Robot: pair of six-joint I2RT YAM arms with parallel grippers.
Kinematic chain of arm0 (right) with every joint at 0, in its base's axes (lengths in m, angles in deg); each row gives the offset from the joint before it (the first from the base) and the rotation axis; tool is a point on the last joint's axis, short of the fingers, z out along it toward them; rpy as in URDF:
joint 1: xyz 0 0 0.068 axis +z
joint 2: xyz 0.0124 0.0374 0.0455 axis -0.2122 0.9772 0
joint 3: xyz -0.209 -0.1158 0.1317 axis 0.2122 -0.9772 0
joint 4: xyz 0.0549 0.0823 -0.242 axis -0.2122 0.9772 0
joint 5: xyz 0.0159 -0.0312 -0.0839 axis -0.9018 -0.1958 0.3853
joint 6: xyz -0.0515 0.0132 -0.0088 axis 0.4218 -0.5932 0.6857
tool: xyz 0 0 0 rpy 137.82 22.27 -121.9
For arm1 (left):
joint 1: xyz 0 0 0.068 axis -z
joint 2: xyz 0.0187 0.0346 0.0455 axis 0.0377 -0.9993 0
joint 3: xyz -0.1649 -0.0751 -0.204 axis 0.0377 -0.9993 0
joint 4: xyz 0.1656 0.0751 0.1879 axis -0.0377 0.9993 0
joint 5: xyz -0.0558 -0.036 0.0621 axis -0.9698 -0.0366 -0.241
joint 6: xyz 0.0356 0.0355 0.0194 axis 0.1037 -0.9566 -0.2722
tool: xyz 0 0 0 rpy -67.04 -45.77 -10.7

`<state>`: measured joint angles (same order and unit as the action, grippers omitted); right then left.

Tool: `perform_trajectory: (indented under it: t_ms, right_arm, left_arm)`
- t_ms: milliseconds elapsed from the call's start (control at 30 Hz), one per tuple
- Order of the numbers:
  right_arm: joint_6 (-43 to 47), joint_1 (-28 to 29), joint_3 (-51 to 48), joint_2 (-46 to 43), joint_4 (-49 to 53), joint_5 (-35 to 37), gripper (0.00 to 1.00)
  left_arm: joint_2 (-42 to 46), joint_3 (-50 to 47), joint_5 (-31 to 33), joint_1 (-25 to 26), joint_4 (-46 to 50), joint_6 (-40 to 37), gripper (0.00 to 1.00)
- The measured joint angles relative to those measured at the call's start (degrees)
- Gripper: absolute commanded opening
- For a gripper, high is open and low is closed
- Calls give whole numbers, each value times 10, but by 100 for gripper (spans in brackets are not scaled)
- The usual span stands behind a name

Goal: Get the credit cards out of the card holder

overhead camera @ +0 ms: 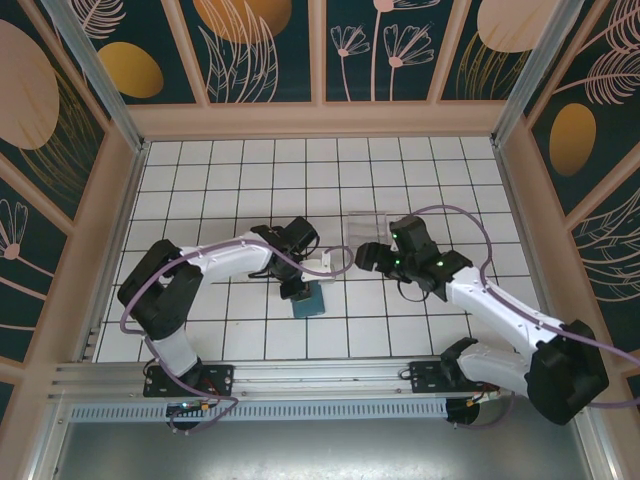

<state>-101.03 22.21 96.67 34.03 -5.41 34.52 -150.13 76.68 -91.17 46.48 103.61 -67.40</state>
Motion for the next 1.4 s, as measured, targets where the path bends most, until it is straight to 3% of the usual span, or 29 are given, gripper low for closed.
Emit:
perform_trajectory:
  t_ms: [233,533,667,1000,1400]
  right_arm:
    - [-2,33,3,62,-40,-47,79]
    - [-21,46,-6,125,-130,-122,65]
    - [-28,47,-14,156,-159,-148,56]
    - [-36,48,-29,210,-218,-197,51]
    - [-60,49,-49,214,-270,-226,23]
  left_arm:
    - [49,-23,-29,0,-44,7,7]
    - [71,-46,-57,0,-97,11,0]
    - [79,-65,-68,0,-111,15,0]
    - [96,-80,-82,0,-151,27,0]
    - [117,-107,-83,0,-184,41,0]
